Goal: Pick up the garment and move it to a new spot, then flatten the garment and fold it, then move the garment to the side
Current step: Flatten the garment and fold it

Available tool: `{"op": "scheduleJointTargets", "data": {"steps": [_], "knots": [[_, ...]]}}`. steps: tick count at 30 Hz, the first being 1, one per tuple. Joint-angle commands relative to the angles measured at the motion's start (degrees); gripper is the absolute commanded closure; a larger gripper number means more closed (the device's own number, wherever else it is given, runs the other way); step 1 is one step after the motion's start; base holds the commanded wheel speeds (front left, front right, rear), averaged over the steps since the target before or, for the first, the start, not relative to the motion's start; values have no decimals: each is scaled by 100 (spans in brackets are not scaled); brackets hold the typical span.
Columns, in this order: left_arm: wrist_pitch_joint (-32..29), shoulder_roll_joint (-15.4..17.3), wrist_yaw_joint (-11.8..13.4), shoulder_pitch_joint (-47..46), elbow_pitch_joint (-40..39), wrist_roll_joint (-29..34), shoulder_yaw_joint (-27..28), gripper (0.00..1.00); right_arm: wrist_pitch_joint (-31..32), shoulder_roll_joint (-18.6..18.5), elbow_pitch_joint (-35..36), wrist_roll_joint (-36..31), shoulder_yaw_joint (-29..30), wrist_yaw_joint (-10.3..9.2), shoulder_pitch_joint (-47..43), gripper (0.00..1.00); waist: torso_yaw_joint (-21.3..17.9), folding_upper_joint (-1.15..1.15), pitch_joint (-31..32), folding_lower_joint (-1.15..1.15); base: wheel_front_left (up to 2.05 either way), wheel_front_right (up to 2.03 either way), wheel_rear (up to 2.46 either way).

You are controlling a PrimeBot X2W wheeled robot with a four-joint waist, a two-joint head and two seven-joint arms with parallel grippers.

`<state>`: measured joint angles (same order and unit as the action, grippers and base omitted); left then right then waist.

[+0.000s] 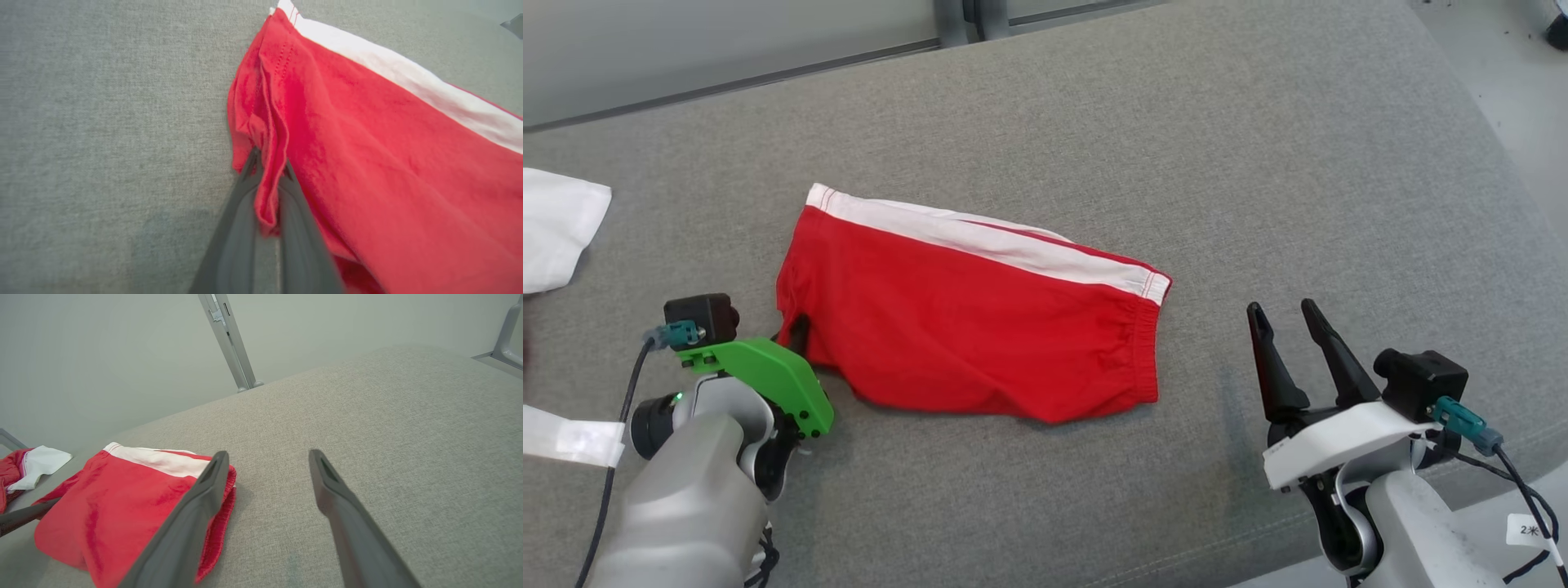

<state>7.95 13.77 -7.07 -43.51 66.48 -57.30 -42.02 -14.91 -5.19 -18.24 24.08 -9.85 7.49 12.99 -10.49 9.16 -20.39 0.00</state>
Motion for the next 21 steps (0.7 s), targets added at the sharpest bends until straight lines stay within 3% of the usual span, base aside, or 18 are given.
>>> {"op": "scheduleJointTargets", "data": {"steps": [1, 13, 21], "knots": [[99, 2, -15, 180, -27, -80, 47, 100, -18, -36, 18, -10, 14, 0, -133, 0, 115, 0, 103, 0, 0, 0, 0], [690, -143, -18, 1187, -729, -440, 428, 100, -18, -172, -81, 13, 87, 0, -342, 0, 630, 0, 470, 0, 0, 0, 0], [728, -101, 396, 2041, -1816, -217, 952, 100, 38, -184, -89, -49, 111, 0, -416, 0, 793, 0, 675, 0, 0, 0, 0]]}}
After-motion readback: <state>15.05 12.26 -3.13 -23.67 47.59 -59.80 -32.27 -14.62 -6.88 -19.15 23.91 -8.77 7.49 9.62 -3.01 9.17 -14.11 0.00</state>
